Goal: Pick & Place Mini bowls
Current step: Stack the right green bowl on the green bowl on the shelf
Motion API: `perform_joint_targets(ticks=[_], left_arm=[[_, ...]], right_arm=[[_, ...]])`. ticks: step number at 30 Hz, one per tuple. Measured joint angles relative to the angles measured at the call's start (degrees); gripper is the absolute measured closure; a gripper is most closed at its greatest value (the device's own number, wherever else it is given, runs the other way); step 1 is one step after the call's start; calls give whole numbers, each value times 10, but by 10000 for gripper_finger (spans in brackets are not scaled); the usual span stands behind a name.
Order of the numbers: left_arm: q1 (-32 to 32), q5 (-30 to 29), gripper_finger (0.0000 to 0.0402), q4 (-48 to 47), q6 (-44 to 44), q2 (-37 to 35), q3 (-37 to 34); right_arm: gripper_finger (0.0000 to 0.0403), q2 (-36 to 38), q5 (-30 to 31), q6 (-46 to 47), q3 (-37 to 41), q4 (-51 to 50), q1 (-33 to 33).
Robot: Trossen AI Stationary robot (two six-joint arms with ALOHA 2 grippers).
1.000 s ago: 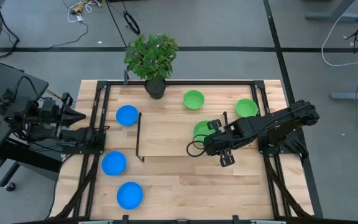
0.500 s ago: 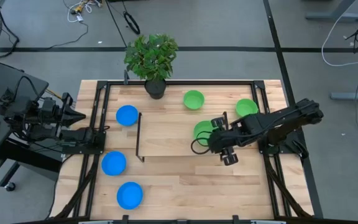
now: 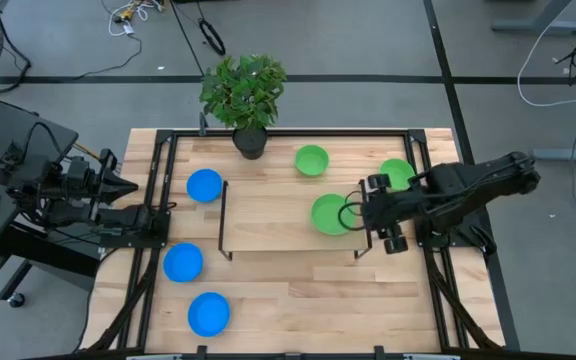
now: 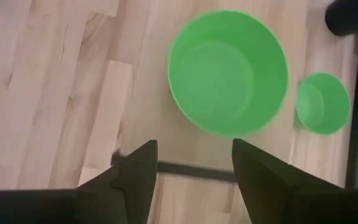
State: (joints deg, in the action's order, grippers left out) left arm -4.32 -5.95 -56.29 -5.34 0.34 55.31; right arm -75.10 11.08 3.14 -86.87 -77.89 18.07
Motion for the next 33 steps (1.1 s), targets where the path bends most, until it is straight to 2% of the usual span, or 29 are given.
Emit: perform_joint_targets(ticks=[4, 13, 22, 33], left_arm=[[0, 0, 378, 0, 0, 0, 0], [0, 0, 378, 0, 0, 0, 0], [0, 0, 378, 0, 0, 0, 0], [0, 0, 378, 0, 0, 0, 0]], right_arm=[[193, 21, 1, 22, 0, -26, -22], [192, 48, 1, 31, 0, -63, -123], [192, 51, 1, 110, 0, -80, -234], [192, 30, 0, 243, 0, -107, -335]])
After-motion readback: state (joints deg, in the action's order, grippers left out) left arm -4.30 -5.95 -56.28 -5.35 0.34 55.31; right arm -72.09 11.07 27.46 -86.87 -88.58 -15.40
